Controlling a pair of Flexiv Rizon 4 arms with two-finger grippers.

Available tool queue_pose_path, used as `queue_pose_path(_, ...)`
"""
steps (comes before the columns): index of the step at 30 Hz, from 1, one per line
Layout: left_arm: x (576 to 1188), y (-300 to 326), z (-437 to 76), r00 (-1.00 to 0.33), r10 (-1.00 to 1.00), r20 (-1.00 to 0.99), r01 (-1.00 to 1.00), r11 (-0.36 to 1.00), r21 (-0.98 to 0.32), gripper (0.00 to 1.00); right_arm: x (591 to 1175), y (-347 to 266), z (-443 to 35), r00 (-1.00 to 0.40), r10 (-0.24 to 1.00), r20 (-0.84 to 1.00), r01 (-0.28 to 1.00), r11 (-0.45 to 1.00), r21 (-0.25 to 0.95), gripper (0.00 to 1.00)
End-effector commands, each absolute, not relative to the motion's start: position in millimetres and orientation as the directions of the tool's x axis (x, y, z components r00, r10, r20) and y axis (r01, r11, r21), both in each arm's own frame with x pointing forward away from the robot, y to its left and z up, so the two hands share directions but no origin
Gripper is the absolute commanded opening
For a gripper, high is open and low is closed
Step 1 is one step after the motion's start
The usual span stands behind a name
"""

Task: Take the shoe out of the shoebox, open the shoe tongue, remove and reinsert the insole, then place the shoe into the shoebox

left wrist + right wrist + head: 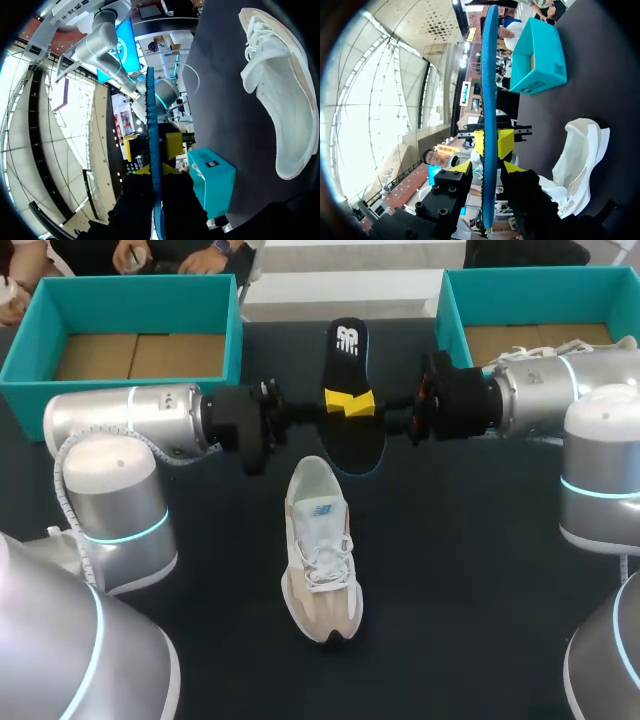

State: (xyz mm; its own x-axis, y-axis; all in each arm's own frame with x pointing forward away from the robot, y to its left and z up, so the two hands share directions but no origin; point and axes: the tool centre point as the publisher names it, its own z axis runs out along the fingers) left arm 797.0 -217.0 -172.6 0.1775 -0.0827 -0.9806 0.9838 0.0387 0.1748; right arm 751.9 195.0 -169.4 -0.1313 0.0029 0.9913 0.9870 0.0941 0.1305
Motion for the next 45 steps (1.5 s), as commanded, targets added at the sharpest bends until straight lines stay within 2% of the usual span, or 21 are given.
queue_pose_path(1,798,-223,-172,0.178,-0.088,-0.980,0.984,0.043,0.175,0.00,756,197,-172,-0.128,-0.002,0.992,0.986,0.104,0.127,0.33)
queue_pose_path(11,797,-231,-170,0.166,-0.104,-0.981,0.985,0.052,0.161,0.00,757,197,-173,-0.127,-0.006,0.992,0.986,0.112,0.127,0.23)
queue_pose_path(21,802,-223,-173,0.169,-0.095,-0.981,0.984,0.068,0.163,0.00,754,198,-173,-0.129,-0.010,0.992,0.985,0.112,0.129,0.29)
queue_pose_path(24,802,-223,-173,0.170,-0.096,-0.981,0.984,0.071,0.163,0.00,754,197,-173,-0.128,-0.009,0.992,0.985,0.113,0.128,0.23)
queue_pose_path(28,802,-222,-172,0.169,-0.099,-0.981,0.984,0.073,0.162,0.00,753,197,-173,-0.128,-0.008,0.992,0.985,0.113,0.128,0.19)
queue_pose_path(29,802,-222,-172,0.169,-0.099,-0.981,0.984,0.071,0.162,0.00,753,197,-173,-0.129,-0.007,0.992,0.985,0.113,0.129,0.11)
queue_pose_path(30,802,-222,-172,0.169,-0.099,-0.981,0.984,0.071,0.162,0.00,753,197,-173,-0.129,-0.007,0.992,0.985,0.113,0.129,0.11)
queue_pose_path(31,801,-222,-172,0.168,-0.100,-0.981,0.984,0.070,0.161,0.00,753,197,-172,-0.129,-0.007,0.992,0.985,0.115,0.129,0.00)
queue_pose_path(38,800,-219,-172,0.147,-0.101,-0.984,0.988,0.060,0.141,0.00,758,199,-171,-0.132,-0.005,0.991,0.983,0.126,0.132,0.00)
queue_pose_path(39,800,-219,-170,0.142,-0.091,-0.986,0.989,0.059,0.137,0.37,758,199,-171,-0.133,-0.004,0.991,0.983,0.126,0.133,0.00)
queue_pose_path(40,800,-218,-168,0.128,-0.092,-0.988,0.991,0.059,0.123,1.00,759,199,-170,-0.134,-0.003,0.991,0.983,0.126,0.133,0.00)
queue_pose_path(45,801,-210,-159,0.080,-0.076,-0.994,0.996,0.051,0.077,1.00,761,199,-170,-0.139,0.012,0.990,0.984,0.118,0.136,0.00)
